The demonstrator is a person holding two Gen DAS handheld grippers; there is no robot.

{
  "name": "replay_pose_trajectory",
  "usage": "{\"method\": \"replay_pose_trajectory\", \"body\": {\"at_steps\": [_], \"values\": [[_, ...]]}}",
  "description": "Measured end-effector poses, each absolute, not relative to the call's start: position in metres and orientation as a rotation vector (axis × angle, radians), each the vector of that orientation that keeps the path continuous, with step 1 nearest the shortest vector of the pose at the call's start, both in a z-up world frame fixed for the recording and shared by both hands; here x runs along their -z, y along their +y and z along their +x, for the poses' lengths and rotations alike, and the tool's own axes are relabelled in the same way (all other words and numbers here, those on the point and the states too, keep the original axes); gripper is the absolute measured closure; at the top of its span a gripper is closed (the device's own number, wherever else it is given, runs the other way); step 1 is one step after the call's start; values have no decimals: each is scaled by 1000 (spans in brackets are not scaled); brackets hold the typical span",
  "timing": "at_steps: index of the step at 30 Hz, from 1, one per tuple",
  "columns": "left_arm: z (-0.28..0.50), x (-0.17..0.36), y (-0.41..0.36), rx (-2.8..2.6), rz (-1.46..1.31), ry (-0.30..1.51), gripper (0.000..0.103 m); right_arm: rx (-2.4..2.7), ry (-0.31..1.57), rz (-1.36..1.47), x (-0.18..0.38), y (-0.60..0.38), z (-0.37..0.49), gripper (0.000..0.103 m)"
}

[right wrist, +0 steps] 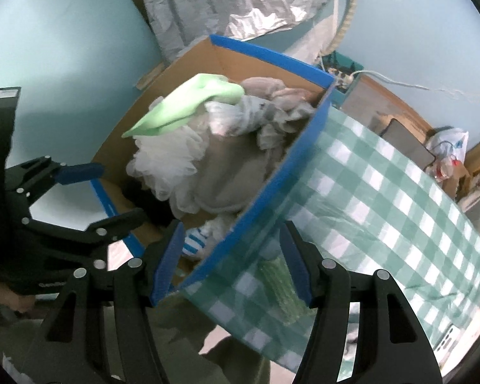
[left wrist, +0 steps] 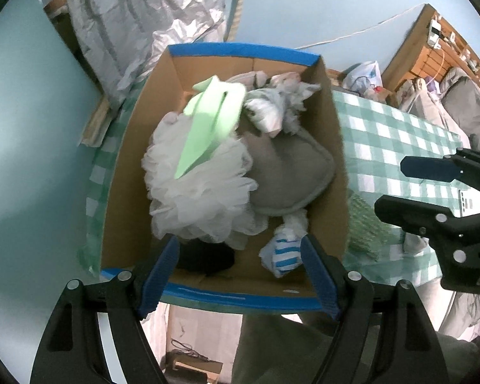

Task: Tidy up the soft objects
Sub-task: 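Move both grippers back over the table toward the green mesh scrubber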

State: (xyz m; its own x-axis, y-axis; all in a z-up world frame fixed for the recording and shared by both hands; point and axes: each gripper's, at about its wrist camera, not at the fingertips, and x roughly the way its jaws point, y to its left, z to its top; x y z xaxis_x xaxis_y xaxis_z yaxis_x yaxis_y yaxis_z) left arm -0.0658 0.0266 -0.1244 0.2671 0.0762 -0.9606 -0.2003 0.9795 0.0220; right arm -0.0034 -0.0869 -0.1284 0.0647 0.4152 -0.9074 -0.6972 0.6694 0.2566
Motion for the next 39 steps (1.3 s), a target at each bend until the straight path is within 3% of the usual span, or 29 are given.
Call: {"method": "replay_pose_trajectory", "body": {"at_steps": [39], "values": [[-19,144,-123,118,72,1338,23,-460,1389,-89,184,-287,10,41]]}}
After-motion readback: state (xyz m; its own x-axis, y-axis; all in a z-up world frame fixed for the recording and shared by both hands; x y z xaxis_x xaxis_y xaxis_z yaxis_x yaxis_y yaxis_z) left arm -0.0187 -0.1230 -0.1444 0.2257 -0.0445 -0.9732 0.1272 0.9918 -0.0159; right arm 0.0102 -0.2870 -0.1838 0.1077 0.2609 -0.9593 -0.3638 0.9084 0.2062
